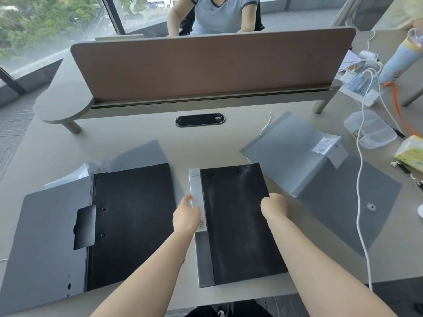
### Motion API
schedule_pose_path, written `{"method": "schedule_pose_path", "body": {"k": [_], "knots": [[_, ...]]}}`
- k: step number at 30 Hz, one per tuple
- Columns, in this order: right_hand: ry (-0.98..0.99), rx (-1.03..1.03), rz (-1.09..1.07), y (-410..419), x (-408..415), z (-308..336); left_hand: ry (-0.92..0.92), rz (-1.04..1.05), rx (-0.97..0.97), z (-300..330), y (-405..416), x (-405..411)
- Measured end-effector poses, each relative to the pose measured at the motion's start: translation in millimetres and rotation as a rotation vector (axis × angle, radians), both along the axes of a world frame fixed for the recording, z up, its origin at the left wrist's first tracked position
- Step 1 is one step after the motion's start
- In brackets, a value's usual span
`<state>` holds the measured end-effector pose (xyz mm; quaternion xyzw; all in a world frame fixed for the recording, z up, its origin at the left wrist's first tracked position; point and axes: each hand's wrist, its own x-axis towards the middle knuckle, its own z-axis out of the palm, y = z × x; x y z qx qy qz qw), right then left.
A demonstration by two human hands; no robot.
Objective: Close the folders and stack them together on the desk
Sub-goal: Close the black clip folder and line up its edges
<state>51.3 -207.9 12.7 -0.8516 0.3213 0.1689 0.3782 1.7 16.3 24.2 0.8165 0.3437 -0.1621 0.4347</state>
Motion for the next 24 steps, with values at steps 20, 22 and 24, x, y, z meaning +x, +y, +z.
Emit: {"method": "schedule_pose_path", "body": {"k": [20, 22, 24], "knots": [[-0.057, -0.237, 0.187, -1.5, 3.9, -25.4, -0.048, 0.071, -0.002, -13.8, -3.3, 10.9], [-0.079, -0.223, 0.191, -3.2, 0.6, -26.4, -0.049, 0.076, -0.008, -14.2, -2.5, 10.3], [-0.107, -0.193, 0.174, -4.5, -0.5, -25.0, -0.049, 0.089, -0.021, -13.7, -2.9, 9.4]]}}
